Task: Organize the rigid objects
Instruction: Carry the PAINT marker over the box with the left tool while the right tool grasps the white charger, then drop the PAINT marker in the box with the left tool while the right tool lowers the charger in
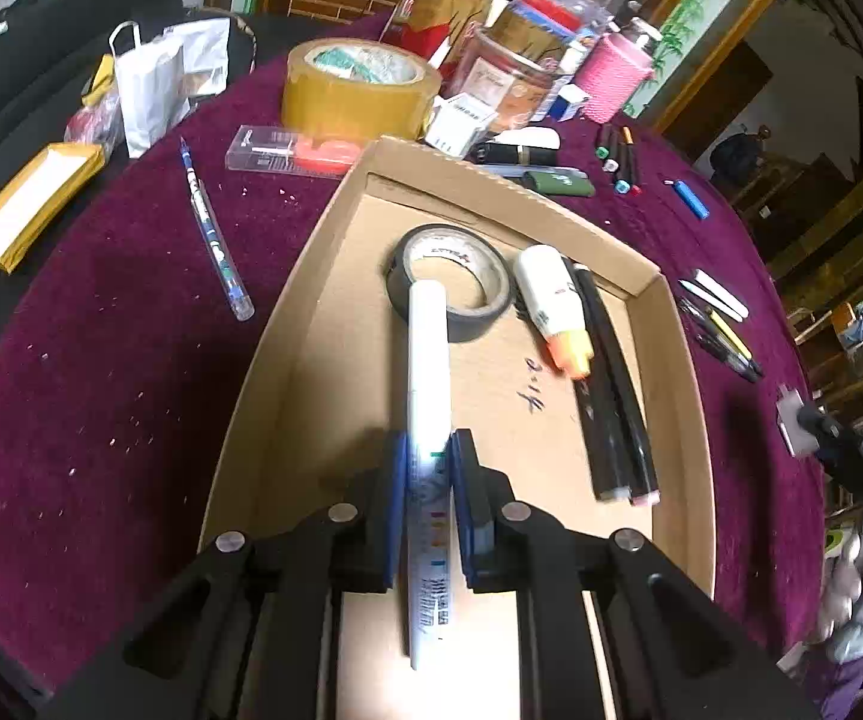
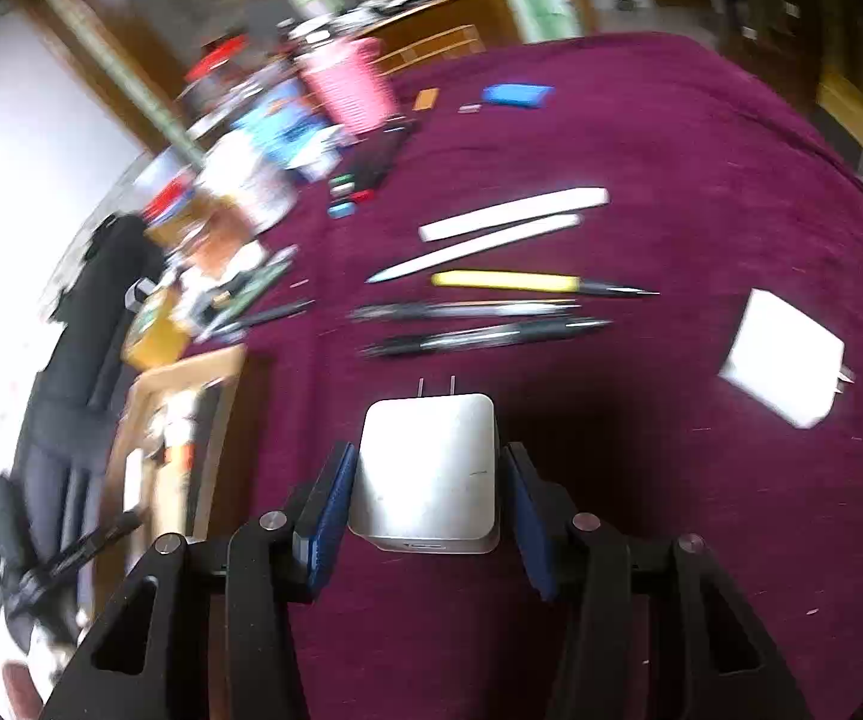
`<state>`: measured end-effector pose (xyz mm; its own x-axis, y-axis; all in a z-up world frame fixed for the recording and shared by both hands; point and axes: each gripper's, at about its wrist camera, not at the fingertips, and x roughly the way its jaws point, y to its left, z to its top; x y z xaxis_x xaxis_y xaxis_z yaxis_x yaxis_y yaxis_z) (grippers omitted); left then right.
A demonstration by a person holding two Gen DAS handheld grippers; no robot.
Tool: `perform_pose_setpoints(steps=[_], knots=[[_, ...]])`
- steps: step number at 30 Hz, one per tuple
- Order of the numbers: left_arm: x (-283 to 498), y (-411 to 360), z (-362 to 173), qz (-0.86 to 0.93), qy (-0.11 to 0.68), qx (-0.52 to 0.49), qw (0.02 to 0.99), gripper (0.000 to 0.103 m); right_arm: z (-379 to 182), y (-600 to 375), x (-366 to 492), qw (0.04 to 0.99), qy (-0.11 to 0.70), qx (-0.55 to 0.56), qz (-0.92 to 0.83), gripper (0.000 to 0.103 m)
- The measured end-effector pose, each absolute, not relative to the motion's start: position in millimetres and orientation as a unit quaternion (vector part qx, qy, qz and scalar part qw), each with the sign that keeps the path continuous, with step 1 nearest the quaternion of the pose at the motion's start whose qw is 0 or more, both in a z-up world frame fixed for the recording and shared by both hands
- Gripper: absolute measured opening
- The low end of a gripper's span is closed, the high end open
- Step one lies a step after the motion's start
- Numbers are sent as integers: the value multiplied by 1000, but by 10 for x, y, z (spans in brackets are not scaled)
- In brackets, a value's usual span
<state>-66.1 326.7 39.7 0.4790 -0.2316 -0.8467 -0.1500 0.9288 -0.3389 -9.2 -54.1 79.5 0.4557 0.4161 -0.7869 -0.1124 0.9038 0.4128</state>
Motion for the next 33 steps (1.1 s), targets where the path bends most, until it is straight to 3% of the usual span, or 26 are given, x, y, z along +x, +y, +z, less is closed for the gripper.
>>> perform_pose_setpoints(steps=[5, 8, 13, 15, 25, 33], knots=[[-563, 3330, 376, -11, 523, -199, 829, 18, 840, 91, -132, 814, 513, 143, 230, 53], [-534, 3342, 404, -30, 527, -217, 821, 29, 812, 569, -124, 789, 531, 136, 277, 53], [-768, 3338, 602, -43, 485, -236, 841, 62, 714, 1321, -162, 762, 558, 83, 318, 53], [-978, 3424, 704, -43, 452, -260, 852, 67, 625, 1583, -152, 757, 568, 55, 317, 53], [-1692, 3808, 905, -26, 375, -294, 879, 71, 389, 2177, 8, 792, 548, -81, 256, 53], [-1788, 3845, 887, -31, 368, -308, 877, 76, 476, 2192, 78, 792, 541, -46, 280, 58]])
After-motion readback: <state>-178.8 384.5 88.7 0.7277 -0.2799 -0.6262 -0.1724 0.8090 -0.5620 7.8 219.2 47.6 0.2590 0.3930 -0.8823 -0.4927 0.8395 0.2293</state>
